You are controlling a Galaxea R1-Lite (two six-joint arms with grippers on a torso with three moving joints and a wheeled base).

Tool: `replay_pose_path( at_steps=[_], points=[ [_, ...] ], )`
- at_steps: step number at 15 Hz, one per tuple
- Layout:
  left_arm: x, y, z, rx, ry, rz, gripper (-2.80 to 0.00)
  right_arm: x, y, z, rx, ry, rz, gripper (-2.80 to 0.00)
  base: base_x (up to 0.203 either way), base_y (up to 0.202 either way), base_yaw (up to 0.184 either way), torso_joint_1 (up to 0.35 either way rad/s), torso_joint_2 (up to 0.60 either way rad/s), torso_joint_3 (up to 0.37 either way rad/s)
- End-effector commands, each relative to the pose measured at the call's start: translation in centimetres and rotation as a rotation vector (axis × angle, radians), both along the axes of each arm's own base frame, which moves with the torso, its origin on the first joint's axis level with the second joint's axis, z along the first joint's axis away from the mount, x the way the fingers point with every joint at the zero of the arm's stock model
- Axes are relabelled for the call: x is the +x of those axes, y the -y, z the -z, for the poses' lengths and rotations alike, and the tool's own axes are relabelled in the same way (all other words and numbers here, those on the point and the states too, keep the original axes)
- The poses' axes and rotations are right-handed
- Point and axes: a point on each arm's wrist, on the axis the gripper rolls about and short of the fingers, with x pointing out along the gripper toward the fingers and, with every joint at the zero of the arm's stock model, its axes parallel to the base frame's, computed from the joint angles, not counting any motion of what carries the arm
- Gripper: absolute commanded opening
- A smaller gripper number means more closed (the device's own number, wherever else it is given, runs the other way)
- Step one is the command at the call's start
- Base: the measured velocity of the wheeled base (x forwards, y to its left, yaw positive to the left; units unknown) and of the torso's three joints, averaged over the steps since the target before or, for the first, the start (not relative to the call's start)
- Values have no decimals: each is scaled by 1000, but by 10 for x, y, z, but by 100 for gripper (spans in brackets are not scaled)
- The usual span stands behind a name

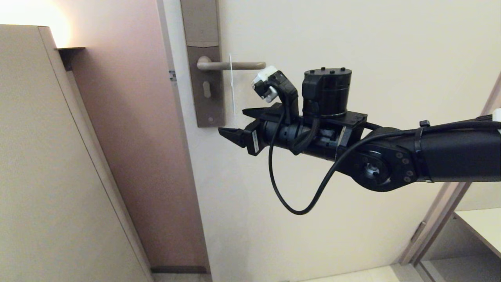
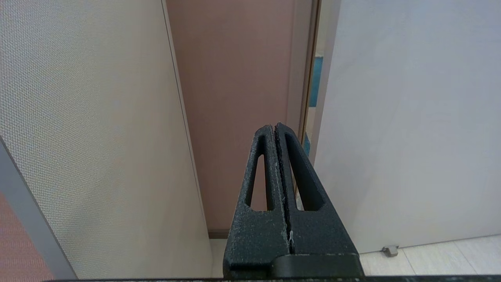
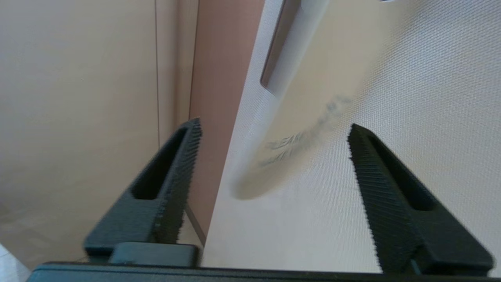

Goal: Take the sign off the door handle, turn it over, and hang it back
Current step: Hang the sign back with the other side facing out

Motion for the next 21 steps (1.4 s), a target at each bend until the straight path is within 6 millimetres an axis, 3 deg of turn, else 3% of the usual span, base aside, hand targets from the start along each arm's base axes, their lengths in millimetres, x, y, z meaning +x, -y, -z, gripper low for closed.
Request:
replay_pose_path(
  at_steps=[1, 10, 14, 15, 21],
  points=[
    [0, 0, 0, 0, -1, -1, -280, -6, 7, -9, 11, 13, 2, 0, 0, 0, 0, 0, 0, 0],
    [0, 0, 0, 0, -1, -1, -280, -13, 48, -22, 16, 16, 75, 0, 0, 0, 0, 0, 0, 0],
    [0, 0, 0, -2, 0, -1, -280, -17, 55, -23, 16, 16, 82, 0, 0, 0, 0, 0, 0, 0],
    [0, 0, 0, 0, 0, -1, -280, -19, 55, -23, 16, 16, 82, -280, 0, 0, 0, 0, 0, 0],
    [0, 0, 0, 0, 0, -1, -280, -24, 49, -24, 17, 19, 60, -280, 0, 0, 0, 0, 0, 0]
  ],
)
